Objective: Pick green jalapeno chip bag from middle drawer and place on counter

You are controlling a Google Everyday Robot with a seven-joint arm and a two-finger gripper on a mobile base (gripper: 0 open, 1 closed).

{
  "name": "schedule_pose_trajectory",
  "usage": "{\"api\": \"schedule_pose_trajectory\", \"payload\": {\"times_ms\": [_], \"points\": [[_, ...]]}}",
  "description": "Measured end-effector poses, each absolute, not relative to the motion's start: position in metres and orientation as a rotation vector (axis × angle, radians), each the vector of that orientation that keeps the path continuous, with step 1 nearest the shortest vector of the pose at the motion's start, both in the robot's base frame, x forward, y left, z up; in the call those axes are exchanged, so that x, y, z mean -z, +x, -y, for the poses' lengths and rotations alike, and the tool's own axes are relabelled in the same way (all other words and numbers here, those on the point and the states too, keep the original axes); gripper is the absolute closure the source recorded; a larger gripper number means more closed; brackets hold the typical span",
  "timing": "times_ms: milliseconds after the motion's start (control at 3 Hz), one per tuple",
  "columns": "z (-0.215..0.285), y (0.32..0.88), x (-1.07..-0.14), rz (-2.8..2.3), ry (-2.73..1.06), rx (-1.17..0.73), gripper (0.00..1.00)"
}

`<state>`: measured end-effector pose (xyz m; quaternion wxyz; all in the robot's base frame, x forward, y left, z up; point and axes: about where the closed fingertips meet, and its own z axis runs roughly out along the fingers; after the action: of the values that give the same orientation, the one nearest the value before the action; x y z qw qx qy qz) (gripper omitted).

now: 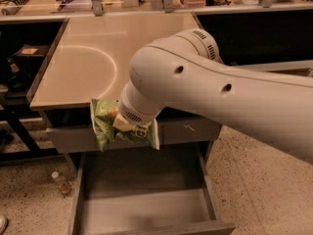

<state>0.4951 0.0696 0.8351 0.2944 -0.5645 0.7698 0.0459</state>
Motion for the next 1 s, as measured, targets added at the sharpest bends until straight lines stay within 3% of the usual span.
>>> {"api": "schedule_pose_trajectory", "payload": {"times_ms": [1000], "points": [[-0.106,0.611,-0.919,-1.943,-1.579,-0.03,1.0]]}}
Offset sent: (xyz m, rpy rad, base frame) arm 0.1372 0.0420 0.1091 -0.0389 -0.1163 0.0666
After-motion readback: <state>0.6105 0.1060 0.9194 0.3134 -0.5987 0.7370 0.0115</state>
